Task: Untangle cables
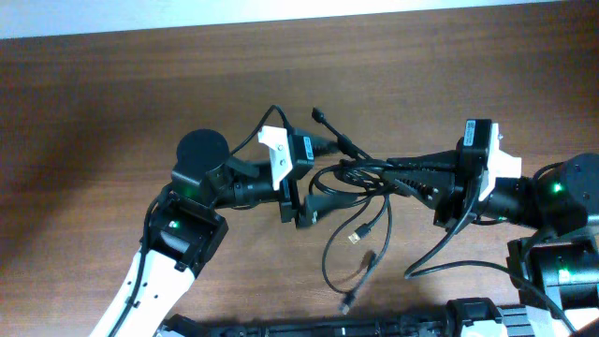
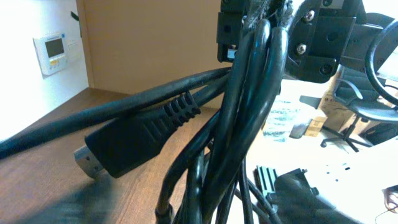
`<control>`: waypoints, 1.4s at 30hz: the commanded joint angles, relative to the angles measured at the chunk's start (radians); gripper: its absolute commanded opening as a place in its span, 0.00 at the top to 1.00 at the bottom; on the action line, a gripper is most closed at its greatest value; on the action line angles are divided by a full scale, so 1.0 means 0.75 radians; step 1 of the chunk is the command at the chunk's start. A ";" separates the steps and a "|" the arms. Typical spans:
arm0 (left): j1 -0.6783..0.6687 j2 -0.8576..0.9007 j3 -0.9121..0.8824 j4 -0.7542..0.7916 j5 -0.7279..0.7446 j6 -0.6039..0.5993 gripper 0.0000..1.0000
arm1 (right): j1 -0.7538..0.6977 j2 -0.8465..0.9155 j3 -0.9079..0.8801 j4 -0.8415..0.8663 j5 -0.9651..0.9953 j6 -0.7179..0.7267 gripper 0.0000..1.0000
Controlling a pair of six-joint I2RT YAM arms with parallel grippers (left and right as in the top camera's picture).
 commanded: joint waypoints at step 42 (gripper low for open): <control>-0.075 0.011 0.008 -0.018 -0.083 -0.008 0.01 | -0.001 -0.008 0.022 0.303 0.392 0.006 0.96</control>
